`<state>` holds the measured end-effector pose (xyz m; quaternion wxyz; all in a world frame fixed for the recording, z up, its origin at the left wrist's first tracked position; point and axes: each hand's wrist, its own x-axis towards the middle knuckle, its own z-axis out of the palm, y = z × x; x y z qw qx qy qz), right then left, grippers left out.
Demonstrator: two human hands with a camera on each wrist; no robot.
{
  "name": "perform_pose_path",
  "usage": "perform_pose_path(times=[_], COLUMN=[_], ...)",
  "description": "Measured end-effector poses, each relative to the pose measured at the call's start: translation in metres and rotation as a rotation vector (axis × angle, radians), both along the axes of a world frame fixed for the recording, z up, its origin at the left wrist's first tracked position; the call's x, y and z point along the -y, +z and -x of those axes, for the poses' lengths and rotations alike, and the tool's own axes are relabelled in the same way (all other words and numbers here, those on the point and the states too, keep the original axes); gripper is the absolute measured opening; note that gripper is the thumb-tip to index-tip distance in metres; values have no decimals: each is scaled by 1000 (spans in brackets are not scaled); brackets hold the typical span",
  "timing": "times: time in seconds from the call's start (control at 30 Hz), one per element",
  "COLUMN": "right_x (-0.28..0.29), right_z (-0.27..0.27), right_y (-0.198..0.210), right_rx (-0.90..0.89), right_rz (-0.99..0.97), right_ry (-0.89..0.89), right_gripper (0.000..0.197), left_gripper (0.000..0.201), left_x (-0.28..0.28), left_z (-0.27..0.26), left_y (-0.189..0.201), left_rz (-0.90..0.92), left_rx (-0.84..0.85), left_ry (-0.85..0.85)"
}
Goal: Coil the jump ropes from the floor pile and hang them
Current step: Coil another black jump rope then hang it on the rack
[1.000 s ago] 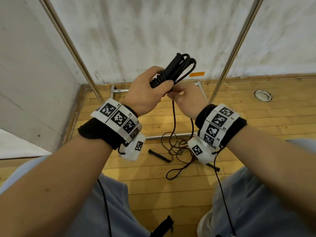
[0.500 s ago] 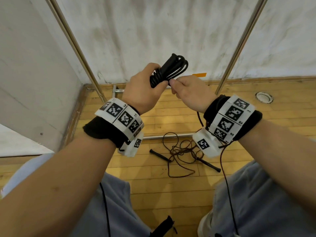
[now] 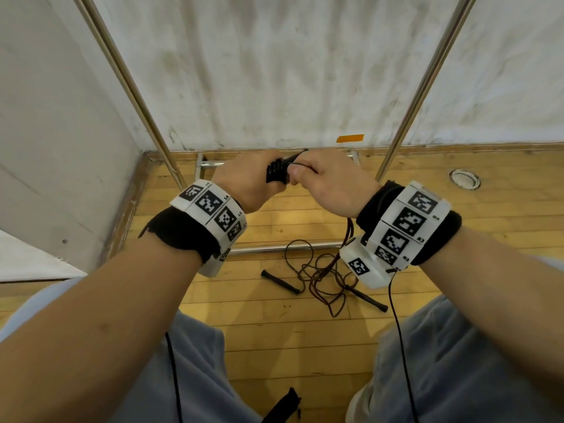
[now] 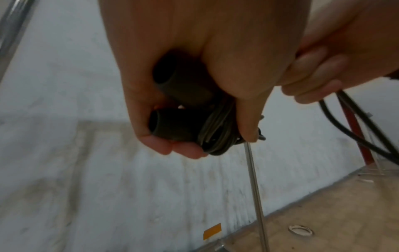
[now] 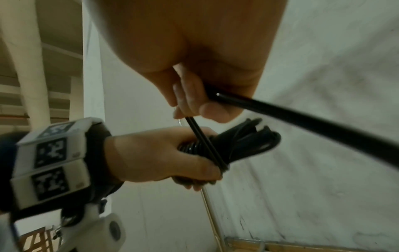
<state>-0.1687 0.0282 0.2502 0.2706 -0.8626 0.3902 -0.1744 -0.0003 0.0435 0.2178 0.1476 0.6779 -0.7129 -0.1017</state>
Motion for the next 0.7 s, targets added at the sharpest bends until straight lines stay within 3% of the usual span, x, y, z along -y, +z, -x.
perform_pose_path(times=[0.23, 0.4, 0.7], right_x=[18, 29, 41], right_z=[4, 6, 24], right_y=[-8, -11, -6], right_rx=[-79, 4, 174], right_rz=[152, 106, -278], right_ry=[-130, -224, -288], right_gripper=[35, 43, 39], left_gripper=[20, 19, 23], left_x=[-7, -13, -23], left_z=[13, 21, 26], left_y=[-8, -7, 5], left_rz=[-91, 3, 199], left_rx=[97, 24, -144], left_ry=[-103, -177, -264])
